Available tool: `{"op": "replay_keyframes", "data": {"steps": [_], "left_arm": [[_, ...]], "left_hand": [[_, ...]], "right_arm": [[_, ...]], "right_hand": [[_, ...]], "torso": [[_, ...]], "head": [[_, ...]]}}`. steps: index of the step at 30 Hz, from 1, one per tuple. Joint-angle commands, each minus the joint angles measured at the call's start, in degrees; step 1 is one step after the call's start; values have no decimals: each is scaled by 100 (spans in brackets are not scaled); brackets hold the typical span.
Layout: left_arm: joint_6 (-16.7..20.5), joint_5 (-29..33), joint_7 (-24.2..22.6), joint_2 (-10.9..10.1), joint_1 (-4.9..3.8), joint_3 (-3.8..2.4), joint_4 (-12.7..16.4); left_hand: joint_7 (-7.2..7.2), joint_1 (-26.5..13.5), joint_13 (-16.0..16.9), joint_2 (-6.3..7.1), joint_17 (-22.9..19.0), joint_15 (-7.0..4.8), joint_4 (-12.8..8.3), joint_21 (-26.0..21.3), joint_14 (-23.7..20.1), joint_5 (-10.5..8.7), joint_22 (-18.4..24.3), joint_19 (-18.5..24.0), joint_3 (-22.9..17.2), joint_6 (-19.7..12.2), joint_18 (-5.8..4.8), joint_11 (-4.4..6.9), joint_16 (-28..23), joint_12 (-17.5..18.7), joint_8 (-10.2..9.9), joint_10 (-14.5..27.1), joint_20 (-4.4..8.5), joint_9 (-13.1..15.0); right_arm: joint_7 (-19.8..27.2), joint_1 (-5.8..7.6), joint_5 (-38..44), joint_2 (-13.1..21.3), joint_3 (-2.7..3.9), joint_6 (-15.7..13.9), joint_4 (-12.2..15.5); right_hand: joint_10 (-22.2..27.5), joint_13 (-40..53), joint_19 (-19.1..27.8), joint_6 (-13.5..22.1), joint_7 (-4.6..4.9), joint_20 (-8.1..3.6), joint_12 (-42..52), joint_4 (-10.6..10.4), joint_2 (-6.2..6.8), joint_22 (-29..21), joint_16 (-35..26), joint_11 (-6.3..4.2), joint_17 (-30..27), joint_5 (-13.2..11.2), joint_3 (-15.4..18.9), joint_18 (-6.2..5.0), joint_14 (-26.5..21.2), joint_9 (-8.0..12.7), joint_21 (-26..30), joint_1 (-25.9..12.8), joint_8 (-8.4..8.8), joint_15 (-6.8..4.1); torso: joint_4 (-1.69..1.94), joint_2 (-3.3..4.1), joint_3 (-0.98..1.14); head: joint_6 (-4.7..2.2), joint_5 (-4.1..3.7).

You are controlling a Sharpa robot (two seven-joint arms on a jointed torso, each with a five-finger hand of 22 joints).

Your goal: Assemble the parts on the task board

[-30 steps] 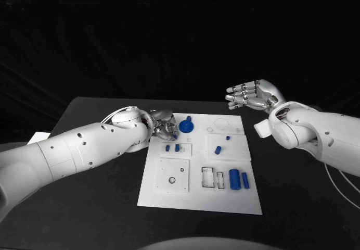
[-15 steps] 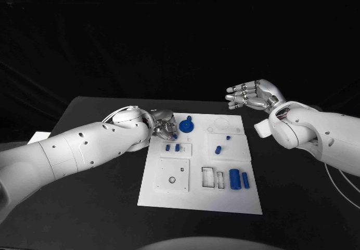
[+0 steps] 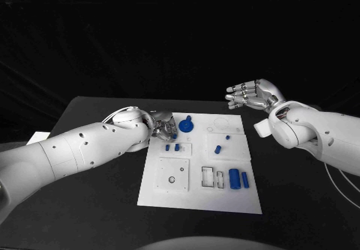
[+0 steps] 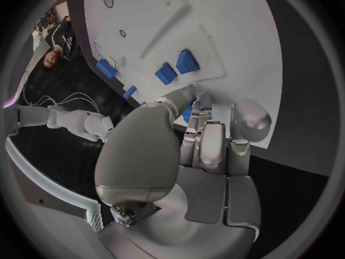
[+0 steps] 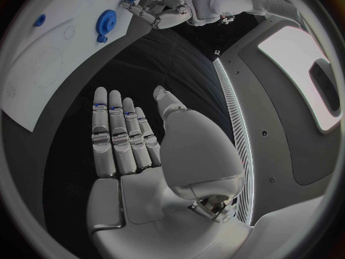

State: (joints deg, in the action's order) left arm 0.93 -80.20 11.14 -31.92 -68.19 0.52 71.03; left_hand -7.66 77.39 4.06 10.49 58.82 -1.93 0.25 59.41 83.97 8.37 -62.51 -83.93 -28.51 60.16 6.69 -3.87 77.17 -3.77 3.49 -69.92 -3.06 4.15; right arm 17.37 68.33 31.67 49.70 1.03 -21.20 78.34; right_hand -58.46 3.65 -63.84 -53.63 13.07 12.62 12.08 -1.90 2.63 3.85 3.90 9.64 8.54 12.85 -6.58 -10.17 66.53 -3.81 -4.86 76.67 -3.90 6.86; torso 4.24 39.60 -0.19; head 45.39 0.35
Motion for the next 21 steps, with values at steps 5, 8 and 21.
{"op": "replay_keyframes", "data": {"steps": [5, 8, 21], "left_arm": [[-104, 6, 58, -14, 4, 3, -8], [-78, 7, 65, -30, 4, 3, -10], [948, 1077, -638, -411, 7, 1, 114]], "left_hand": [[-16, -48, -11, 21, -24, 57, -9, 6, 91, -25, -4, -314, -47, -54, -110, -6, -35, 31, 1, 75, -34, -17], [-30, -53, -13, 32, -37, 69, -14, 3, 88, -25, -5, -309, -54, -86, -111, -21, -37, 29, 0, 109, -41, -28], [-154, -122, -25, 65, -17, 189, -4, -731, 78, -25, 599, -159, 26, -407, 9, -162, 12, -32, 85, 636, -136, -16]], "right_arm": [[13, -3, 61, 4, 1, 105, -2], [-26, -3, 129, 11, 1, 140, -16], [-845, -14, 2737, 117, 2, 671, -44]], "right_hand": [[9, -6, -25, 5, 22, 9, 25, 47, -25, -6, -22, 2, -15, 29, 10, -40, -22, 4, 25, -20, 29, -10], [9, -6, -26, 5, 21, 9, 25, 49, -25, -6, -22, 1, -16, 29, 10, -40, -22, 4, 25, -19, 30, -11], [-928, 7, -1719, -778, -401, -777, 82, 641, 20, 459, 880, -494, 410, -157, -471, -36, 1965, -52, -948, 447, -161, -725]], "torso": [[0, -1, 1], [-1, -1, 3], [-1, -8, 7]], "head": [[-4, -6], [-4, -5], [-47, -56]]}}
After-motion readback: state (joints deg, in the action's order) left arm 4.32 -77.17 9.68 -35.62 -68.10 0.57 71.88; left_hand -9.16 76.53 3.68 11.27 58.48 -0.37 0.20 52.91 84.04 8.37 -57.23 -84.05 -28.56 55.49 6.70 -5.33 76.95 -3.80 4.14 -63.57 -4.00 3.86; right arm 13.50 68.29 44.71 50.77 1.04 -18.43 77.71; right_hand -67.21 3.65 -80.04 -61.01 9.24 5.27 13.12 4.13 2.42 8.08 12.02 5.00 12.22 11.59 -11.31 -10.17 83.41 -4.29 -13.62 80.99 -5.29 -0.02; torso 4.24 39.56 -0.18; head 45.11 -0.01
